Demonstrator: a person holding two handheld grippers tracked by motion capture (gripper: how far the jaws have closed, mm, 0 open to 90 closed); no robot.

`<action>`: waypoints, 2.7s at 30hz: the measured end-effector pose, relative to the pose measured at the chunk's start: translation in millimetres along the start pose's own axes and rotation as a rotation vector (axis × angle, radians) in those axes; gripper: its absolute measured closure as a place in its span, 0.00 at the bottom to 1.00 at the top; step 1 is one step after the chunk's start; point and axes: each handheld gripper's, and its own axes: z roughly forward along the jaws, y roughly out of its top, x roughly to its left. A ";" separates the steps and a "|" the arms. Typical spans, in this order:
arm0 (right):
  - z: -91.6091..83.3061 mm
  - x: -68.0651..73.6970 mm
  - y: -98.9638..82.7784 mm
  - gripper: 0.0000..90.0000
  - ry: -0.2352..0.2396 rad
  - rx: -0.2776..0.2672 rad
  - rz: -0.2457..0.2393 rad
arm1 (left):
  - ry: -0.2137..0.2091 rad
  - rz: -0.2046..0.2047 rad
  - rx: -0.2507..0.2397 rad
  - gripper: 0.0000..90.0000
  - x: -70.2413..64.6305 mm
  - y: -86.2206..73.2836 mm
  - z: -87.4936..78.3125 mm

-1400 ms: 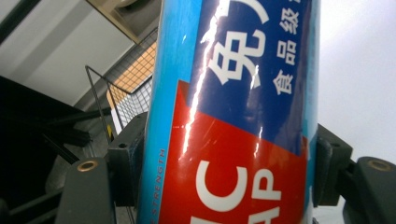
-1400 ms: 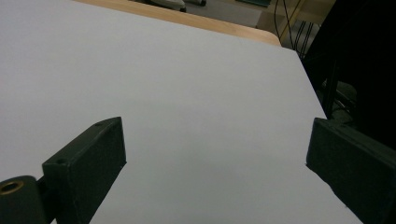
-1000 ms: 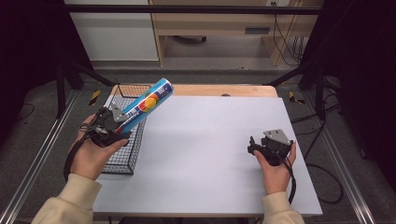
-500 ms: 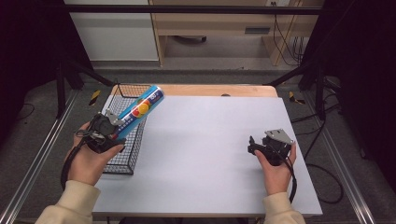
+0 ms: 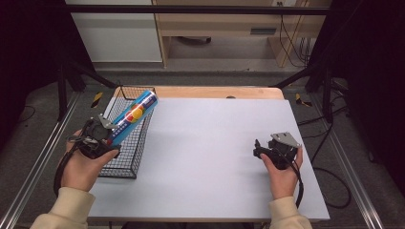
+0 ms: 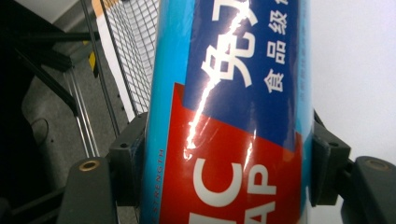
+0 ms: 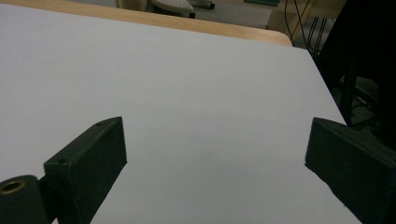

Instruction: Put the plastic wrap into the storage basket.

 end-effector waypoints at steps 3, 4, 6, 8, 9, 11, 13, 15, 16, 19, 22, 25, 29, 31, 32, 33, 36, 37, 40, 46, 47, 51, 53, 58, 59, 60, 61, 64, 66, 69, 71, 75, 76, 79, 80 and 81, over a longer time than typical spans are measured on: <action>0.4 0.9 -0.2 0.06 0.003 0.002 -0.004 | -0.008 -0.014 0.019 0.34 1.5 0.3 2.5; 0.5 1.1 -0.1 0.06 0.002 0.001 -0.005 | -0.014 -0.023 0.026 0.34 2.1 0.6 3.9; 0.4 1.1 0.0 0.06 0.004 0.000 -0.004 | -0.017 -0.031 0.045 0.35 3.1 1.5 6.4; 0.3 0.8 0.1 0.06 0.007 -0.001 -0.001 | -0.009 -0.030 0.056 0.35 3.6 2.3 9.0; 0.3 0.6 0.1 0.06 0.007 -0.001 -0.001 | -0.006 -0.033 0.063 0.35 4.4 2.9 10.6; 0.6 -0.3 0.0 0.06 0.008 0.000 0.001 | -0.007 -0.042 0.070 0.35 6.0 3.3 12.7; 0.4 -1.0 0.1 0.06 0.009 0.000 0.002 | -0.007 -0.057 0.076 0.35 7.9 3.2 15.2; 0.7 -1.1 0.1 0.06 0.010 0.002 0.004 | -0.003 -0.054 0.088 0.35 9.6 3.2 17.3; 0.8 -1.0 0.1 0.06 0.012 0.002 0.003 | -0.004 -0.059 0.094 0.35 9.8 3.0 18.4; 0.6 -0.7 0.3 0.07 0.016 0.003 0.006 | -0.008 -0.065 0.114 0.35 12.6 1.7 22.4; 1.2 -0.6 0.0 0.07 0.017 0.001 -0.001 | -0.012 -0.080 0.116 0.35 13.6 -0.3 23.9; 1.2 -0.1 0.0 0.07 0.019 0.001 -0.001 | -0.010 -0.087 0.126 0.35 15.6 -2.1 24.8; 1.6 0.3 -0.4 0.07 0.023 0.006 -0.006 | -0.006 -0.106 0.145 0.35 18.1 -5.4 28.0; 1.7 0.4 -0.3 0.07 0.026 0.010 -0.008 | -0.007 -0.109 0.151 0.35 18.3 -6.3 29.1; 1.7 0.5 -0.4 0.07 0.024 0.009 -0.010 | -0.010 -0.105 0.160 0.35 18.5 -6.5 29.8; 1.8 0.8 -0.4 0.07 0.026 0.011 -0.010 | -0.009 -0.104 0.164 0.35 18.3 -6.5 30.6; 2.9 1.7 -0.7 0.07 0.033 0.014 -0.014 | -0.014 -0.103 0.185 0.35 17.9 -6.2 34.7; 2.8 2.0 -0.7 0.08 0.034 0.016 -0.017 | -0.016 -0.100 0.194 0.35 18.4 -6.1 36.2; 1.9 2.7 0.0 0.08 0.032 0.007 -0.021 | -0.015 -0.104 0.213 0.35 18.6 -5.5 40.3; 2.4 2.2 -0.2 0.08 0.035 0.012 -0.018 | -0.025 -0.104 0.240 0.35 18.0 -5.4 44.9; 2.4 2.2 -0.3 0.08 0.034 0.013 -0.018 | -0.024 -0.103 0.242 0.35 17.7 -5.1 45.1; 2.4 2.2 -0.3 0.08 0.037 0.012 -0.021 | -0.035 -0.112 0.245 0.35 18.8 -4.7 47.1; 2.4 2.5 -0.3 0.08 0.038 0.015 -0.023 | -0.039 -0.115 0.253 0.35 18.8 -4.0 47.8; 3.0 2.5 -0.4 0.08 0.042 0.016 -0.025 | -0.036 -0.104 0.284 0.35 19.0 -2.6 51.7; 2.9 2.6 -0.5 0.08 0.043 0.018 -0.025 | -0.028 -0.097 0.295 0.35 18.7 -1.8 53.1; 3.0 2.8 -0.5 0.08 0.045 0.017 -0.024 | -0.023 -0.093 0.299 0.35 18.2 -1.3 53.9; 3.1 2.8 -0.5 0.08 0.046 0.016 -0.026 | -0.015 -0.083 0.307 0.35 16.9 -0.5 55.2; 3.2 3.0 -0.5 0.08 0.046 0.015 -0.031 | -0.006 -0.064 0.322 0.35 14.6 0.8 57.4; 3.3 3.1 -0.5 0.08 0.047 0.016 -0.032 | -0.004 -0.054 0.334 0.35 13.5 1.6 59.0; 3.5 3.4 -0.5 0.08 0.050 0.016 -0.031 | 0.019 -0.023 0.362 0.35 10.0 4.0 61.9; 3.7 3.2 -0.4 0.08 0.054 0.015 -0.033 | 0.021 -0.015 0.373 0.35 8.7 5.3 63.7; 3.3 3.1 -0.2 0.08 0.057 0.015 -0.035 | 0.026 -0.008 0.382 0.35 5.5 6.9 66.9; 3.2 3.2 -0.3 0.08 0.055 0.017 -0.036 | 0.028 -0.001 0.389 0.35 5.1 7.3 67.6; 3.1 3.3 -0.2 0.08 0.057 0.015 -0.037 | 0.024 0.004 0.401 0.35 5.0 7.7 69.3; 3.1 3.1 -0.2 0.08 0.057 0.015 -0.038 | 0.024 0.005 0.403 0.35 4.6 7.7 69.8; 3.3 3.1 -0.3 0.08 0.058 0.015 -0.036 | 0.025 0.007 0.405 0.35 4.4 7.9 70.0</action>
